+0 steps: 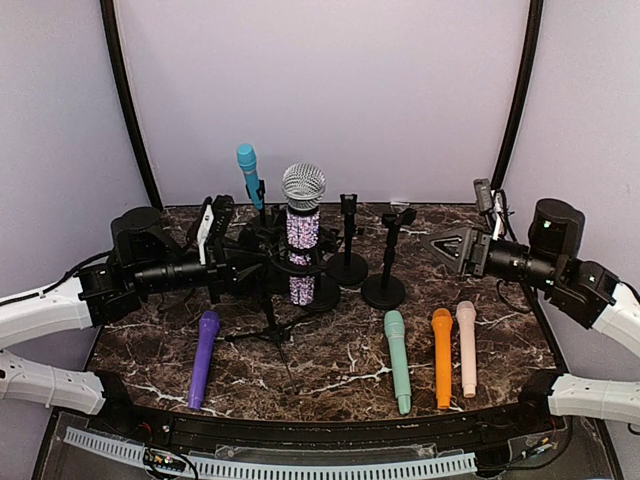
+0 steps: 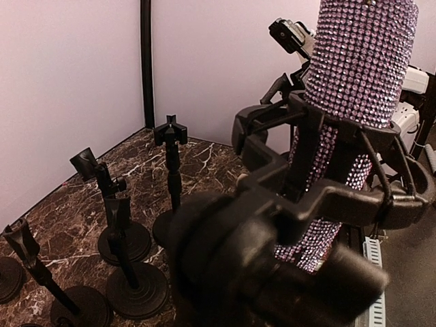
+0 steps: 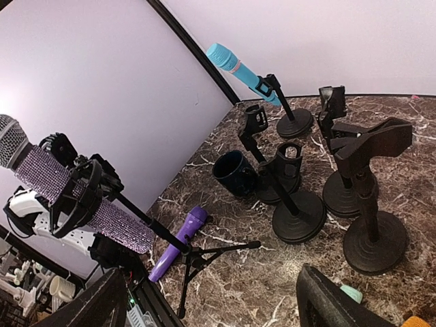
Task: Remove the microphone from the stand
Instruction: Place the microphone stand with the microphone at the center of the board.
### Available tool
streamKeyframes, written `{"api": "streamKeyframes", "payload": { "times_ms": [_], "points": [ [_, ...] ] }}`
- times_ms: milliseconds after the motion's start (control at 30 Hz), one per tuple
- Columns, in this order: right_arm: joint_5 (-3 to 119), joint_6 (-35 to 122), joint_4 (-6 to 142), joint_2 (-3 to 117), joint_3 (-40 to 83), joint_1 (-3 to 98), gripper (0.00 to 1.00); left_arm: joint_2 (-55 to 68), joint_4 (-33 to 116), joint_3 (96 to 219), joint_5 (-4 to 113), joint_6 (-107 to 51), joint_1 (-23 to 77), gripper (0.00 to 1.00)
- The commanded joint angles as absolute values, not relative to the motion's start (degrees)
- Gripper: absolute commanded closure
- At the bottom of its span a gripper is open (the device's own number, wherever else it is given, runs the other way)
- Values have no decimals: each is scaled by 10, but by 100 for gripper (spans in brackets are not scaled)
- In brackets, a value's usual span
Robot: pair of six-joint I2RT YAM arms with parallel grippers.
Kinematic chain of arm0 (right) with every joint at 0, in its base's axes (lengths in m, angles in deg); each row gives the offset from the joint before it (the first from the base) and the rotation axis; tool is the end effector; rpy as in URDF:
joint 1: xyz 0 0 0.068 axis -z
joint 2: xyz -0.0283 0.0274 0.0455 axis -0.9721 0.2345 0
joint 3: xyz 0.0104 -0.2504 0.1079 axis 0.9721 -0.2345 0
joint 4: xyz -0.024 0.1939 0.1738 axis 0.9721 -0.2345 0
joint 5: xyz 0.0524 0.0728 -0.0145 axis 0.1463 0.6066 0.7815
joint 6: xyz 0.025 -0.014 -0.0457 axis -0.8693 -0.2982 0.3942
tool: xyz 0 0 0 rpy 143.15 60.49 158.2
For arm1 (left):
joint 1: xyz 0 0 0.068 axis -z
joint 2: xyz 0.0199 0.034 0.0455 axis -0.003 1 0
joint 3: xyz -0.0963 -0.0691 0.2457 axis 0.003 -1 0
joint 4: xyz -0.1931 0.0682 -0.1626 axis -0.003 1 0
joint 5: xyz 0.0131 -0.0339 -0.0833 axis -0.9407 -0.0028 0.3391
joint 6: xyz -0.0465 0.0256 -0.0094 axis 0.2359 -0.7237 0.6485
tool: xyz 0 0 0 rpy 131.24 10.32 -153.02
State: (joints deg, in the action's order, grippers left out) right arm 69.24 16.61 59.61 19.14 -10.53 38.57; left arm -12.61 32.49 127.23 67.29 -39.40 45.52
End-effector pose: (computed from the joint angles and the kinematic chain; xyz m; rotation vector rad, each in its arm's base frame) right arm 0.1345 0.1188 0.3387 -0.3220 1.8411 1.1754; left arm 0.1537 -0.1737 0.3274 0.9038 1.4272 -0.9048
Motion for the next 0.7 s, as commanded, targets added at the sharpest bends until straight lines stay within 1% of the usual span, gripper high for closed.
{"api": "streamKeyframes", "payload": {
  "times_ms": [0,267,533,600,667],
  "points": [
    [665,150,631,175,-119,380,14,-112,173,1267,655,-382,472,100],
    [650,143,620,168,-129,380,14,-70,140,1247,680,-376,479,100],
    [643,141,616,170,-133,379,14,-51,149,1230,711,-377,479,100],
    [643,139,620,171,-136,379,14,-51,155,1226,708,-377,479,95],
    [642,138,621,170,-138,379,14,-55,154,1220,703,-372,479,86]
  ]
}}
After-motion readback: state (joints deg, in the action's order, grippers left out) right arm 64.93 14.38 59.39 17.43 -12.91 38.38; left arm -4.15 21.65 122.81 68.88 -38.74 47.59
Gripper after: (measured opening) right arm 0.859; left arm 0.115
